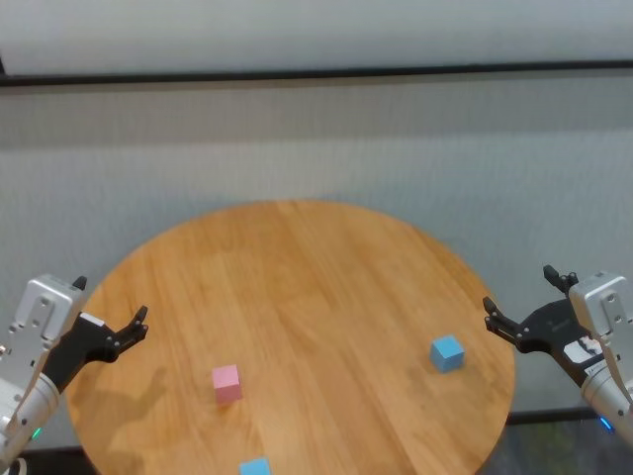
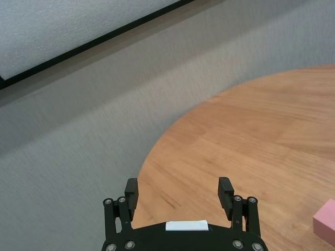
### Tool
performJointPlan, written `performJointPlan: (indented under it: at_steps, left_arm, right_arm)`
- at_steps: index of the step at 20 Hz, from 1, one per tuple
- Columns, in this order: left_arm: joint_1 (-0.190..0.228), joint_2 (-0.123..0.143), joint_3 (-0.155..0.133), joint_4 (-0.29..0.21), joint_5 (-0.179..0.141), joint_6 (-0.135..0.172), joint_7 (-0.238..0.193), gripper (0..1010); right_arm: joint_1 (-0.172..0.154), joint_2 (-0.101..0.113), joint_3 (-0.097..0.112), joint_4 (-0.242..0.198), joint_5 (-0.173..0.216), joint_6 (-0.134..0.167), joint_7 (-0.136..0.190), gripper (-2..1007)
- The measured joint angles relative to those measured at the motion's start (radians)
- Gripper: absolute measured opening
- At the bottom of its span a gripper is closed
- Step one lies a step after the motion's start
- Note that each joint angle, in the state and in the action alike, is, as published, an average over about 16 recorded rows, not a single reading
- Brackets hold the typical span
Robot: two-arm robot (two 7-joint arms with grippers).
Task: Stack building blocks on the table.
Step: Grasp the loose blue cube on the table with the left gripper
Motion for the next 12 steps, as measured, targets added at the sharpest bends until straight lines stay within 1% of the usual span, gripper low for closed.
performJointPlan:
  at_steps: [12]
  left_arm:
    - [0.000,0.000,0.000,0.000,0.000,0.000,0.000,1000]
  right_arm:
    - [0.000,0.000,0.000,0.000,0.000,0.000,0.000,1005]
